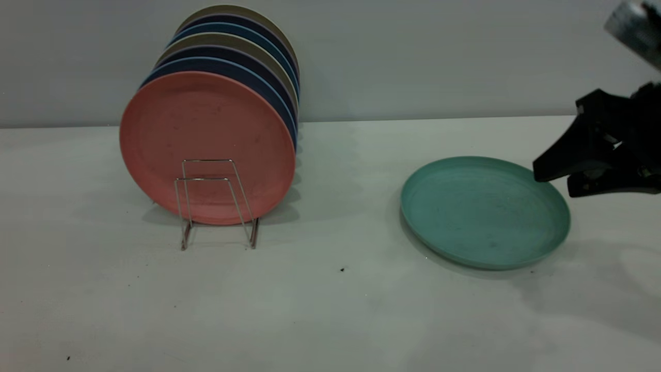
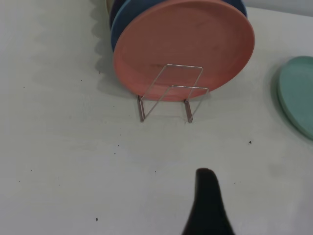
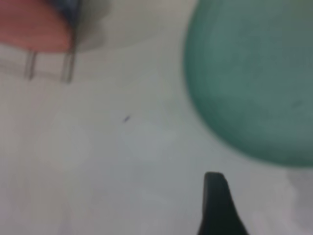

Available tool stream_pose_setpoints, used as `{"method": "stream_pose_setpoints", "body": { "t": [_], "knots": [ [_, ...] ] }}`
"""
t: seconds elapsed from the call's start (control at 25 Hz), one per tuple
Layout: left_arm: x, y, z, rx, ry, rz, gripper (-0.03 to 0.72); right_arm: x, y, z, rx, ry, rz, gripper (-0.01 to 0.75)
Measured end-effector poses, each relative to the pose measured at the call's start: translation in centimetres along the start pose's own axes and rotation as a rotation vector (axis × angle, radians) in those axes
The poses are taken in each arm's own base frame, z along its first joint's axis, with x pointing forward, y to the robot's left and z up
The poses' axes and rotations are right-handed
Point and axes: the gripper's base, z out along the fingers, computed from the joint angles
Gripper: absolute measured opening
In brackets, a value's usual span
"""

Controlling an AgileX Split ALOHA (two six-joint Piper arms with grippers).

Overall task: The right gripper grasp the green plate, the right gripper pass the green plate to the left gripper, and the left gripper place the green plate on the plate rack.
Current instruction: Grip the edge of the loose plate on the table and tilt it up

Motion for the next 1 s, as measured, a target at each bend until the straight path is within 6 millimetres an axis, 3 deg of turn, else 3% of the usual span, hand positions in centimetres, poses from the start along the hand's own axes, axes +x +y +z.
{"method": "stream_pose_setpoints", "body": {
  "t": [0.24,0.36,0.8,1.0],
  "knots": [
    [0.0,0.0,0.0,-0.001,-0.004,0.016,0.568,-1.3,-6.4,3.1,0.030,0.032,0.111,0.490],
    [-0.1,0.0,0.0,0.000,-0.007,0.021,0.568,-1.3,-8.4,4.1,0.042,0.040,0.148,0.490],
    [-0.1,0.0,0.0,-0.002,-0.015,0.022,0.568,-2.1,-11.1,8.0,0.020,0.035,0.256,0.480],
    [-0.1,0.0,0.0,-0.002,-0.015,0.022,0.568,-2.0,-10.9,9.1,-0.021,0.039,0.294,0.389]
  ]
}}
